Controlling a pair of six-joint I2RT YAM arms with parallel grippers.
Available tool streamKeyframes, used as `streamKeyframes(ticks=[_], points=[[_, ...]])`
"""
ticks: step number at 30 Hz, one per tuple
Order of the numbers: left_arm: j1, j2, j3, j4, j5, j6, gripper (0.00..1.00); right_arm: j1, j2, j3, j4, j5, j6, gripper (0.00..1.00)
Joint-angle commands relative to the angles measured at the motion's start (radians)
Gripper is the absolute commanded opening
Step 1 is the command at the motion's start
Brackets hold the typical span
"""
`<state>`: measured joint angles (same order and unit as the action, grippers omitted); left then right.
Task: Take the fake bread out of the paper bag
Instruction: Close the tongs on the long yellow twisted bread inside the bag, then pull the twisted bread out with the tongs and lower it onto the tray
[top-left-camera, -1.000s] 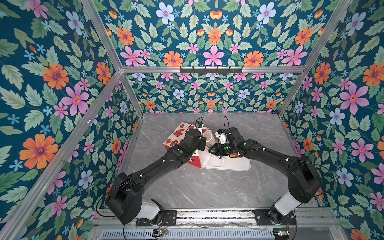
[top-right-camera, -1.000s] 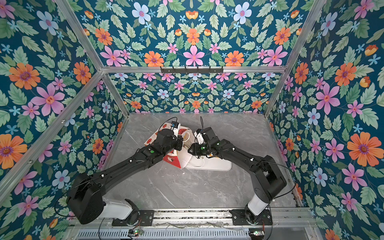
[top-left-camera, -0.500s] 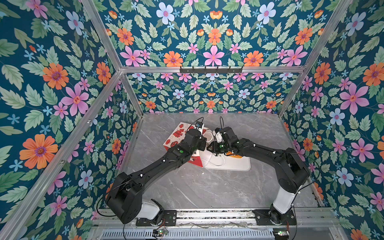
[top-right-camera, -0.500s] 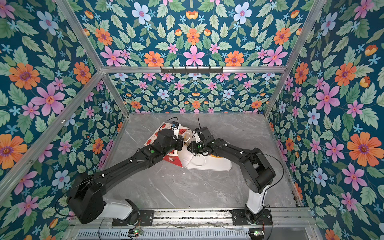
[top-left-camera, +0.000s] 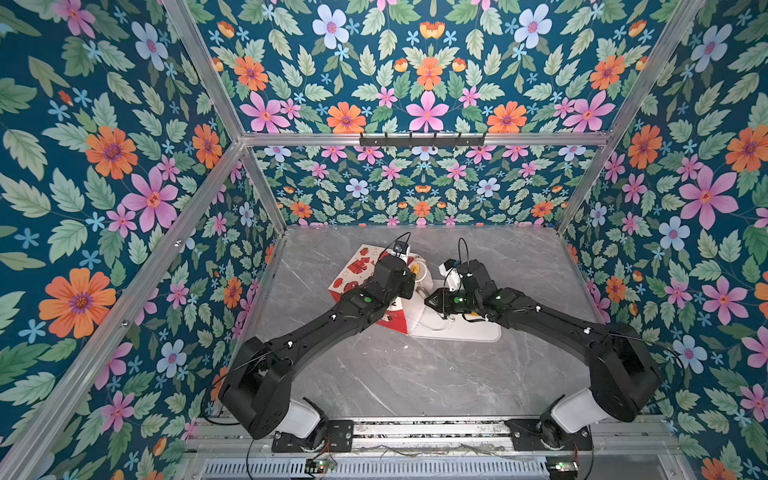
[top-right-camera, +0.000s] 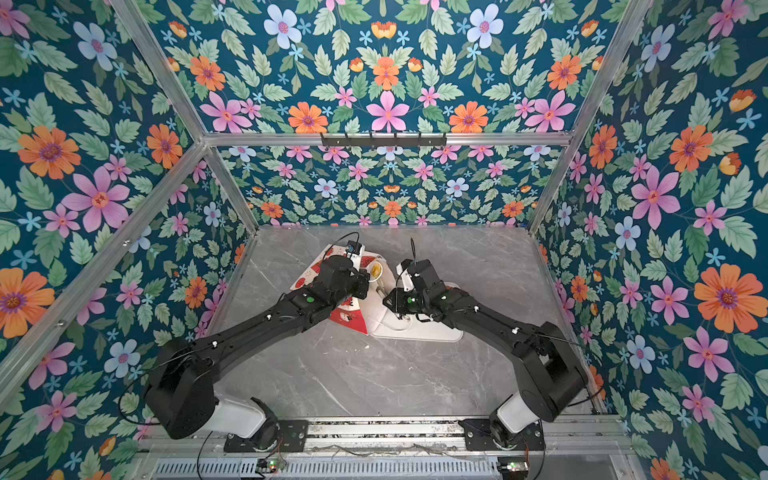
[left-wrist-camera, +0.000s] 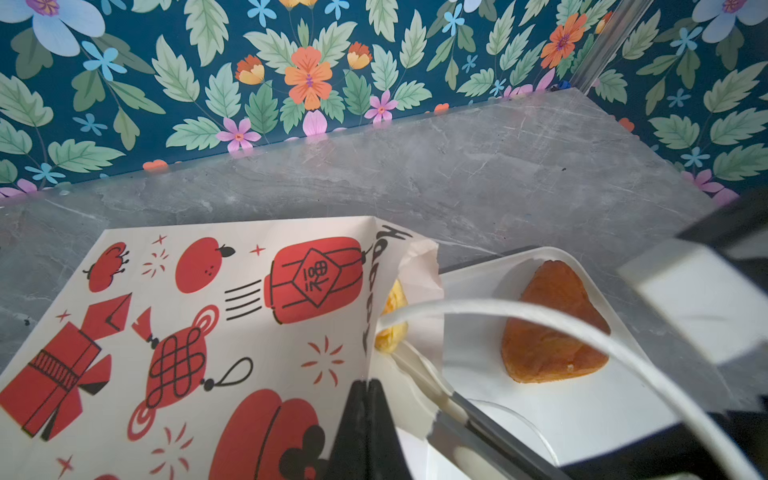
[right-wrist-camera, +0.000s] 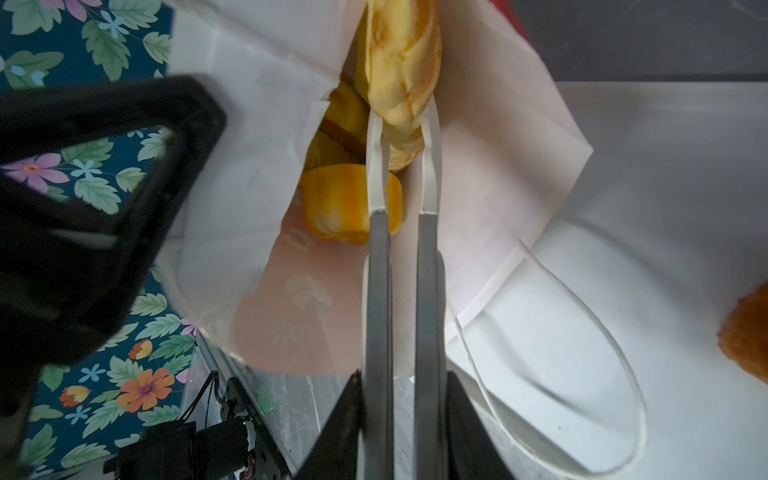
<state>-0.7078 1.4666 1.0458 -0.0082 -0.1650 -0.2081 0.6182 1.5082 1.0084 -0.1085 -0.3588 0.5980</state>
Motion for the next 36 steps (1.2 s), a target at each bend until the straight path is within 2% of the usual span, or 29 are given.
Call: streamKeyframes(ticks=[1, 9, 16, 20, 26, 33, 36], points=[[0.004, 0.009, 0.019, 0.027, -0.023, -0.015, 0.00, 0.001, -0.057, -0.010, -0.064, 0.005, -0.009, 0.29], [0.011, 0.023, 0.036, 0.043, -0.048, -0.043, 0.00, 0.000, -0.289, -0.091, -0.248, 0.088, -0.031, 0.29], [0.023, 0.021, 0.031, 0.041, -0.064, -0.056, 0.00, 0.001, -0.495, -0.080, -0.455, 0.234, -0.100, 0.31], [0.040, 0.008, 0.015, 0.029, -0.064, -0.056, 0.00, 0.002, -0.580, -0.063, -0.499, 0.299, -0.174, 0.32], [0.065, -0.033, -0.026, 0.012, -0.065, -0.056, 0.00, 0.000, -0.569, -0.040, -0.534, 0.417, -0.339, 0.32], [0.097, -0.102, -0.068, -0.003, -0.071, -0.050, 0.00, 0.001, -0.495, -0.030, -0.527, 0.557, -0.452, 0.31], [0.111, -0.125, -0.085, -0.004, -0.070, -0.048, 0.00, 0.000, -0.464, -0.027, -0.504, 0.574, -0.491, 0.31]])
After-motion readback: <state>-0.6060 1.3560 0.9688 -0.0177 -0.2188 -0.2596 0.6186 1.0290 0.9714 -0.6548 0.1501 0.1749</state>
